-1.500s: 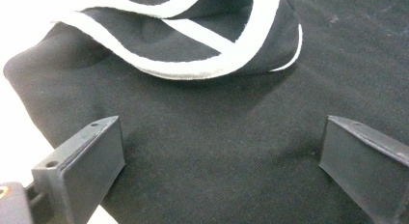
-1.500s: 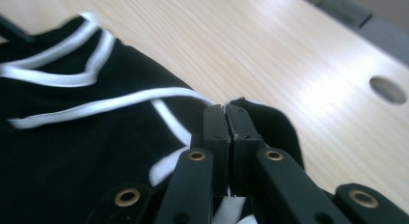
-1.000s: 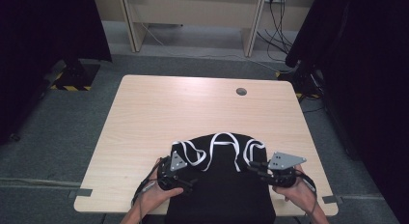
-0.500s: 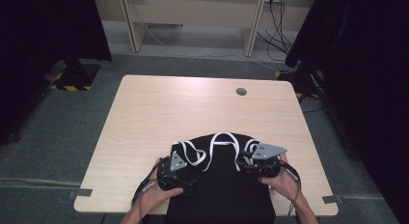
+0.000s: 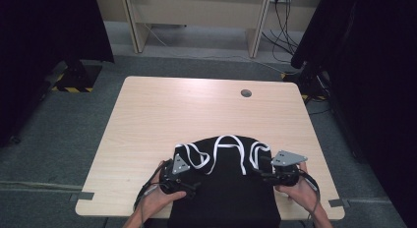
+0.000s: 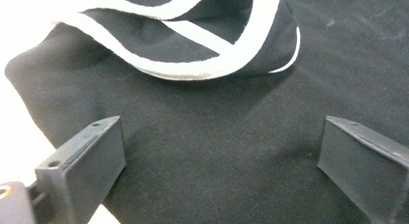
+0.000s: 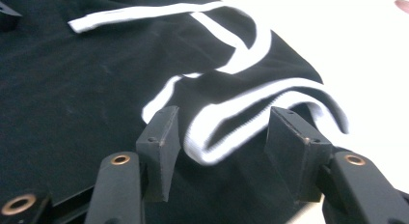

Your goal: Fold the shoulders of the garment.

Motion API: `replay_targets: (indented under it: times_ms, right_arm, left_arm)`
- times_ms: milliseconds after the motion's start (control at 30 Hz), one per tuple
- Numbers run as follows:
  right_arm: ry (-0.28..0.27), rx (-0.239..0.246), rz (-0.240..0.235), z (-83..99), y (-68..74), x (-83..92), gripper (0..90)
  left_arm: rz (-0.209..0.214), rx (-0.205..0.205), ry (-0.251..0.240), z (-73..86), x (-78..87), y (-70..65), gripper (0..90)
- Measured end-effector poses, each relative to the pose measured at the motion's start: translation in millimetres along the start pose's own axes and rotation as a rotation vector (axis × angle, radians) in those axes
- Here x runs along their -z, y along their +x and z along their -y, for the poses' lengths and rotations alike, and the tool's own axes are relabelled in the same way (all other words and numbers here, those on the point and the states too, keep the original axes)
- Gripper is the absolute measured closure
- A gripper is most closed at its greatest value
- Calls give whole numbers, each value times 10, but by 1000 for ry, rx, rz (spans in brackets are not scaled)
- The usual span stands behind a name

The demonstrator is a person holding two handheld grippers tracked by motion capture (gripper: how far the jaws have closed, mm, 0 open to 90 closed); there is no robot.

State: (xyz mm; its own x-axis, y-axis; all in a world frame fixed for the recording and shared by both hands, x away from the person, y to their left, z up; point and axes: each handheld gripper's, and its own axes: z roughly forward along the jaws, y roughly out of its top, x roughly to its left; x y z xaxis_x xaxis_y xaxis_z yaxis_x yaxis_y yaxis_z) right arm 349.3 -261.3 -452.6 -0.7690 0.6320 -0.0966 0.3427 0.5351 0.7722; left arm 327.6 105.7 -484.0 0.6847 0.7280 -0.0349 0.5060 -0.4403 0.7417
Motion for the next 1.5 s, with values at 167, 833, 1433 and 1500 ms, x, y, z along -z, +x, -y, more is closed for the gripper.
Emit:
replay_targets:
  times_ms: [167, 833, 1433, 1500]
  right_arm:
    - [49, -57, 7, 153, -27, 53, 430]
    - [89, -131, 30, 158, -272, -192, 410]
    - [63, -149, 42, 67, -477, -376, 401]
    - [63, -150, 45, 66, -473, -378, 398]
  left_arm:
    - [5, -1, -10, 67, 80, 37, 34]
    - [-11, -28, 8, -77, -77, 282, 49]
    - [-48, 6, 7, -172, -177, 411, 45]
    - [-50, 6, 7, -172, -177, 411, 44]
